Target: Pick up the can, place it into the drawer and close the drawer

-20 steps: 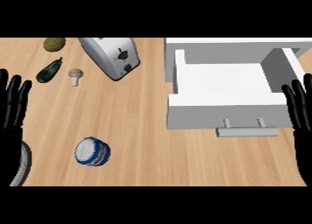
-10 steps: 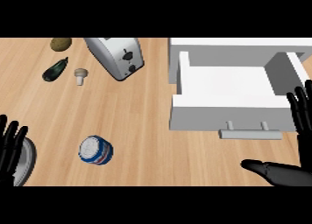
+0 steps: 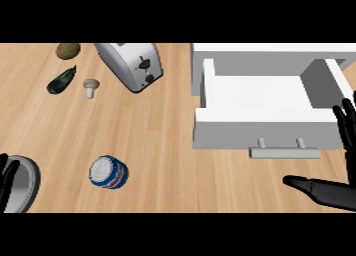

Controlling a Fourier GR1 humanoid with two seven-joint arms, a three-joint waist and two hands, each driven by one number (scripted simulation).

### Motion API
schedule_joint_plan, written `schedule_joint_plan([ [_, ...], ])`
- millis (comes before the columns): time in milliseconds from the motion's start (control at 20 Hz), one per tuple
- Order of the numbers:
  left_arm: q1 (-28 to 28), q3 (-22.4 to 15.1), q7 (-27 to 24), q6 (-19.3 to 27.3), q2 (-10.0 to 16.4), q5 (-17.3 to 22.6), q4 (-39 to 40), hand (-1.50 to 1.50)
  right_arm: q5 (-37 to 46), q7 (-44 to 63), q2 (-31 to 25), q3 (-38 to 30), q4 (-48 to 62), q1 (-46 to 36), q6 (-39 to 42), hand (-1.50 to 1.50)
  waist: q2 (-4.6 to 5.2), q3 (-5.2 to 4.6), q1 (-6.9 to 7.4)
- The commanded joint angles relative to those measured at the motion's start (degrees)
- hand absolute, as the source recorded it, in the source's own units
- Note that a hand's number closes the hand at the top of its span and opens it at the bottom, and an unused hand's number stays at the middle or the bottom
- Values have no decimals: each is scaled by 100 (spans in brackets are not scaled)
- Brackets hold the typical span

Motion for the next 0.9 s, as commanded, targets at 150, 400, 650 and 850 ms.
schedule_joint_plan([
  [150,-79,-595,46,311,-25,-420,271,-150,22,-526,78,-140,363,137,100,-150,3,1,-14],
  [400,-133,-1199,-443,885,-26,-792,996,-150,-93,-233,39,-94,-270,447,267,-150,0,0,-24],
  [650,-298,-1000,-912,1025,-26,-703,1944,-150,-78,-156,52,-120,-381,491,295,-150,3,-1,-30],
  [850,-143,-1305,-1402,1318,-26,-774,2430,-150,-147,-62,13,-217,-850,834,431,-150,-1,-1,-39],
])
